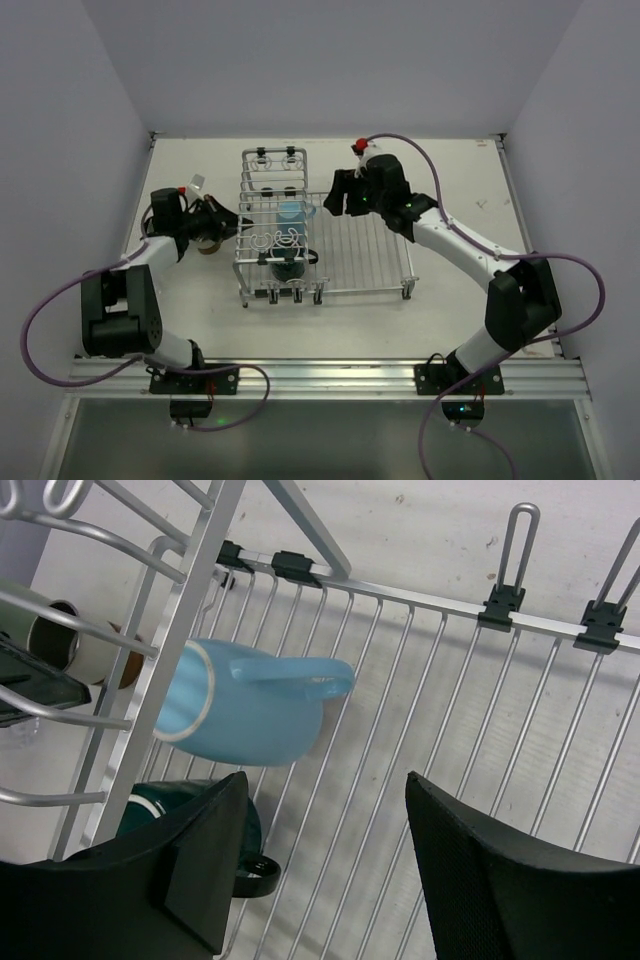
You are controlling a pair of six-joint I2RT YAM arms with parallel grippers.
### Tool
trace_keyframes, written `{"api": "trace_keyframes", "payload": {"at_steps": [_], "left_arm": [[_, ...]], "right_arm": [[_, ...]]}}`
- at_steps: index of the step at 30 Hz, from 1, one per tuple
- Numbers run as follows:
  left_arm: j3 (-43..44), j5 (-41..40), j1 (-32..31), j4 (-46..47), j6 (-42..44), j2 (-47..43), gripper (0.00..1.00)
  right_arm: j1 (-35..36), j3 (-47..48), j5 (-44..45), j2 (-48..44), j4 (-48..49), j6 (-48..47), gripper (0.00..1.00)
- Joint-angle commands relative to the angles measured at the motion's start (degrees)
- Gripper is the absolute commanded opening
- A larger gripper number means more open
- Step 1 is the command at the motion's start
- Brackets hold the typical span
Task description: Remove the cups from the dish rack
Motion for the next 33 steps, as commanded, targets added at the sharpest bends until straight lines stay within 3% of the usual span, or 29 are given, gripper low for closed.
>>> {"api": "trace_keyframes", "payload": {"at_steps": [1, 13, 29, 32, 33], "left_arm": [[0.0, 3.7, -2.2, 10.2, -5.0, 2.8, 0.0], [2.4, 1.8, -7.1, 17.7, -10.3, 10.6, 0.0], [6.1, -0.7, -10.8, 20.2, -13.6, 15.2, 0.0], [6.2, -0.9, -11.3, 20.2, -13.8, 15.7, 0.0], [6.4, -1.0, -11.3, 20.3, -13.9, 16.1, 0.0]], "right_arm": [[-0.5, -0.2, -0.5, -1.4, 2.8, 0.9, 0.67], [-4.0, 1.7, -7.6, 3.8, 4.3, 2.4, 0.66], [-5.4, 9.9, -12.6, 13.2, 4.9, 3.6, 0.62], [-5.6, 12.5, -13.7, 15.6, 3.9, 3.6, 0.59], [-5.6, 13.1, -13.7, 16.2, 3.6, 3.7, 0.54]]}}
